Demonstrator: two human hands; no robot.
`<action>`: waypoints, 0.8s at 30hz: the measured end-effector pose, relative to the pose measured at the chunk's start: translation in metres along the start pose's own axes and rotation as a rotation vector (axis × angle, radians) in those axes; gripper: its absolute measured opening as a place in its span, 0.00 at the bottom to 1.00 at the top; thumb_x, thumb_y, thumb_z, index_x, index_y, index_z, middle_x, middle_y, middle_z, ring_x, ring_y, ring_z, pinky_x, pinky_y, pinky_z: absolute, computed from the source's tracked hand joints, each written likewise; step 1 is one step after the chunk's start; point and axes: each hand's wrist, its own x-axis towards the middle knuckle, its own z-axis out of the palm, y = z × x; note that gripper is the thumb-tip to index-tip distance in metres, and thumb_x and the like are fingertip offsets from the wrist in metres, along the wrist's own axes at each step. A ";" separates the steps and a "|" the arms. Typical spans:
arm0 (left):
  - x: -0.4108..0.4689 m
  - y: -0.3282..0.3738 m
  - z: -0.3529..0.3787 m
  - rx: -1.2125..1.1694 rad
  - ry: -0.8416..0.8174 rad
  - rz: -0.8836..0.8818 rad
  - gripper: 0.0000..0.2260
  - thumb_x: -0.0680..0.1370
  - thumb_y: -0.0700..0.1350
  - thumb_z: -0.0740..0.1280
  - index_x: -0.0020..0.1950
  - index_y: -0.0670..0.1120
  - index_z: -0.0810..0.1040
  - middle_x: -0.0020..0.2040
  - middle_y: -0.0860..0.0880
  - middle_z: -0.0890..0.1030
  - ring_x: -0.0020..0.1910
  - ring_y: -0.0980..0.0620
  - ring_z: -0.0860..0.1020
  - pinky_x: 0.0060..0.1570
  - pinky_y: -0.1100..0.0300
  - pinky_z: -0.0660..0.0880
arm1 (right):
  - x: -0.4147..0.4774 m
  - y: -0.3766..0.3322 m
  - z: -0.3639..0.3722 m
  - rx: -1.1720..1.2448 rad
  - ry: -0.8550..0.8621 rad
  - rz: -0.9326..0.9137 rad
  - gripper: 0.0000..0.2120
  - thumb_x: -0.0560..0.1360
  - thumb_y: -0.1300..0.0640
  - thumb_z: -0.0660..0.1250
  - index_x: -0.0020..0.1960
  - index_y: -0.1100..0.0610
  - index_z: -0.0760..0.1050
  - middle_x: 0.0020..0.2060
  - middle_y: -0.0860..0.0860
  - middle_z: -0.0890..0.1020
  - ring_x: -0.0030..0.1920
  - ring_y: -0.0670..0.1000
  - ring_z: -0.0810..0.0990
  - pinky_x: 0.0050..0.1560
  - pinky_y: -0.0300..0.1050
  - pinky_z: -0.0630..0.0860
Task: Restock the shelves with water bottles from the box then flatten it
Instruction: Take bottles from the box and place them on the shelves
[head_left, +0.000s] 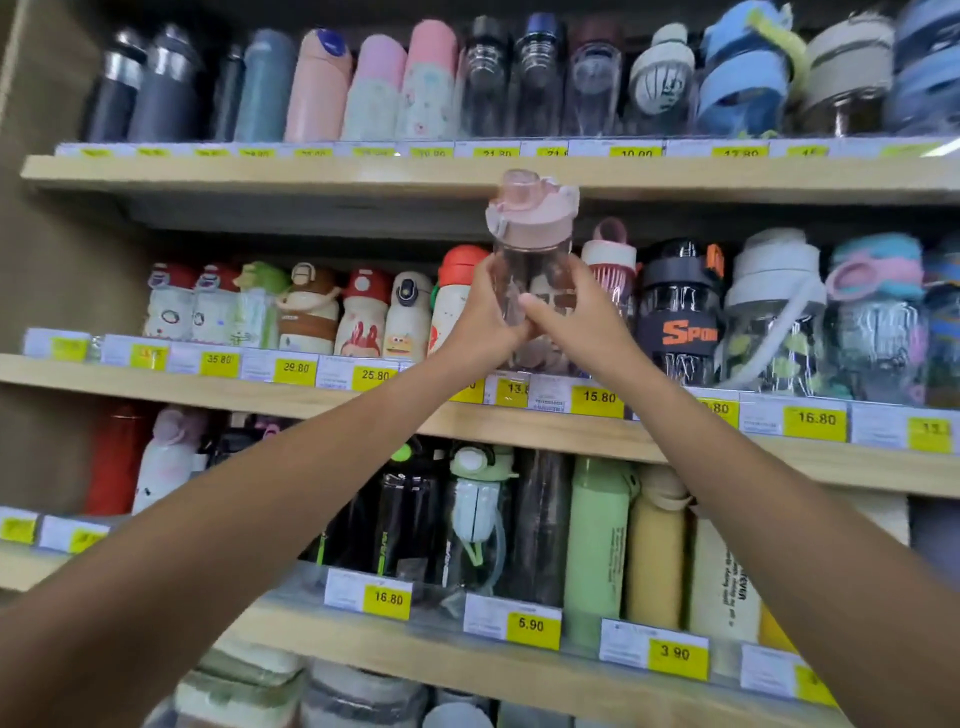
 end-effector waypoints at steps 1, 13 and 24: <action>0.001 -0.004 0.001 -0.006 0.000 -0.001 0.38 0.68 0.43 0.72 0.72 0.41 0.56 0.66 0.44 0.70 0.64 0.52 0.72 0.63 0.59 0.71 | -0.001 0.004 0.003 -0.008 0.009 -0.005 0.22 0.73 0.54 0.69 0.65 0.55 0.69 0.56 0.50 0.78 0.56 0.48 0.76 0.58 0.46 0.74; 0.014 -0.014 0.003 0.130 0.031 0.026 0.38 0.71 0.46 0.74 0.73 0.43 0.56 0.69 0.44 0.63 0.67 0.50 0.66 0.65 0.61 0.64 | -0.011 0.020 0.005 -0.508 0.330 0.039 0.16 0.77 0.53 0.58 0.60 0.60 0.71 0.59 0.58 0.72 0.59 0.58 0.67 0.56 0.52 0.69; 0.010 -0.026 0.004 0.266 0.026 -0.091 0.40 0.68 0.58 0.71 0.74 0.47 0.58 0.68 0.46 0.66 0.67 0.46 0.68 0.65 0.48 0.67 | -0.018 0.041 0.011 -0.795 0.268 0.129 0.35 0.73 0.54 0.67 0.74 0.61 0.55 0.72 0.63 0.57 0.68 0.65 0.60 0.66 0.56 0.64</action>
